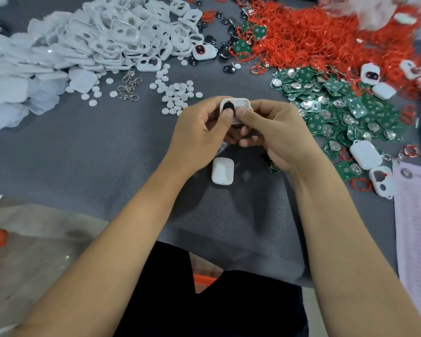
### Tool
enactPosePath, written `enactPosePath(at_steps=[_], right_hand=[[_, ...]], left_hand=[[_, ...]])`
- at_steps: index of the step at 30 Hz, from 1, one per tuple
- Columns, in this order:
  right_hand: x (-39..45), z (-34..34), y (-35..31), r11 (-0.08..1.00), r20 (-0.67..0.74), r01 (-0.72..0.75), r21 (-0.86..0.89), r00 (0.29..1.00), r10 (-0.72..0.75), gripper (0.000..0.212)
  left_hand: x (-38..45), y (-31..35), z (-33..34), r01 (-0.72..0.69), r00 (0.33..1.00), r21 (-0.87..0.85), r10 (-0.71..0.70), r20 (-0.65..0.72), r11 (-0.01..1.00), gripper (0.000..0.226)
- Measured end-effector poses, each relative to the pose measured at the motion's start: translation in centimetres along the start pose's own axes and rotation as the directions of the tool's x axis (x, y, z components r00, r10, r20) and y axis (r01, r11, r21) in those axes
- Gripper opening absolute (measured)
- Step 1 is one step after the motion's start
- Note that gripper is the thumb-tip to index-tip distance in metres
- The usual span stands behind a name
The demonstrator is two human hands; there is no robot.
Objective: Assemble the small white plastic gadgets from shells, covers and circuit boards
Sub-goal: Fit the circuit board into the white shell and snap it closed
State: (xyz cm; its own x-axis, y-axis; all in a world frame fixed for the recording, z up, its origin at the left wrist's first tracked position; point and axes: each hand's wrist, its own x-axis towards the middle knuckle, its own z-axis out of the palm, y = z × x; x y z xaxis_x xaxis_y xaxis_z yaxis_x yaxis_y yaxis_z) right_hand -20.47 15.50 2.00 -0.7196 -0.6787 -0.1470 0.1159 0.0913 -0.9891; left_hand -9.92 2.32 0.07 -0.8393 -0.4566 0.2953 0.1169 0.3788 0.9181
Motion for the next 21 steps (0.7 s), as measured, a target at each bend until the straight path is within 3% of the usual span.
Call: enactPosePath(at_steps=[3,9,14,21], right_hand=[[0.0,0.2,0.2,0.999,-0.011,-0.029,0.033,0.999,0.03,0.008],[0.0,0.0,0.1,0.992,-0.032,-0.074,0.103,0.996,0.078,0.007],[0.1,-0.5,-0.1,0.963,0.031,-0.166,0.211,0.986,0.163,0.002],[0.0,-0.8,-0.2,0.959,0.039,-0.18,0.218,0.984,0.176,0.003]], left_hand=[[0.1,0.0,-0.1,-0.048,0.999,0.059,0.048,-0.004,0.997,0.024],[0.1,0.0,-0.1,-0.028,0.999,0.016,0.027,0.028,0.999,0.025],[0.0,0.2,-0.1,-0.052,0.998,0.008,0.052,0.042,0.999,0.026],[0.0,0.2,-0.1,0.013,0.998,-0.042,-0.011,0.064,0.999,0.026]])
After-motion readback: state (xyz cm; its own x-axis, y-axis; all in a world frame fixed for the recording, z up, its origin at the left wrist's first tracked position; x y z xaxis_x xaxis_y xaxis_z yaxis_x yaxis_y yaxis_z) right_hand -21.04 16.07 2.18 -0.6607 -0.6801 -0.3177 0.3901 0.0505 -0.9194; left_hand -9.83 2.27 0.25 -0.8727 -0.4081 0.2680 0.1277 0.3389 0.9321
